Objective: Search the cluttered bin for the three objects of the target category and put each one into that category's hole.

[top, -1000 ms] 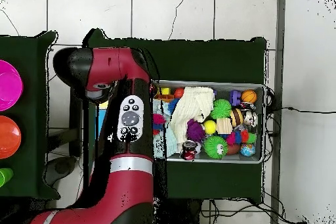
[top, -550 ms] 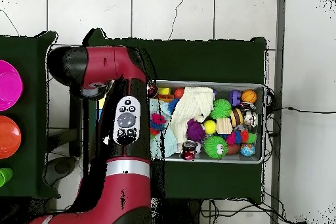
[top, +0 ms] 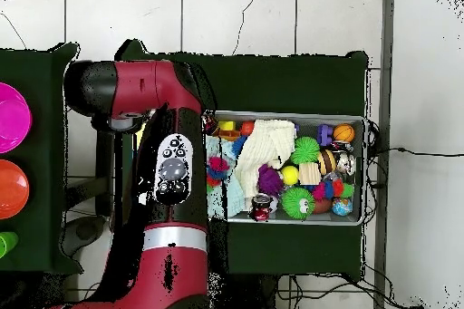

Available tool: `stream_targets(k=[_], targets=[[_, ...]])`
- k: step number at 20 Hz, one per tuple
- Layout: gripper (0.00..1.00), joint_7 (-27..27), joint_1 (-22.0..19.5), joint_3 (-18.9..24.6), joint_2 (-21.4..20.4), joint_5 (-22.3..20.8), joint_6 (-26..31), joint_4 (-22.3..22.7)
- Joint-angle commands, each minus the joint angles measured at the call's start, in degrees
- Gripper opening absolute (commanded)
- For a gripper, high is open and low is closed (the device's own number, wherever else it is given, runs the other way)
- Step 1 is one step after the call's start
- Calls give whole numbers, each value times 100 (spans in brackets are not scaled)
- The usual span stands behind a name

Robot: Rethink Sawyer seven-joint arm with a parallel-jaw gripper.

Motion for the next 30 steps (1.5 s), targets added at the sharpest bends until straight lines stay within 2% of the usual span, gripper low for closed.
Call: stream_targets(k=[1, 9, 15, 20, 24, 30], targets=[[0, 1148, 52, -26, 72, -213, 213, 690], [0, 1053, 116, -235, 236, -328, 706, 514], [0, 1042, 121, -297, 330, -299, 780, 367], [0, 1123, 121, -263, 314, -218, 655, 440], [0, 1207, 103, -243, 475, -187, 773, 211], [0, 1299, 73, -95, 479, -30, 168, 423]])
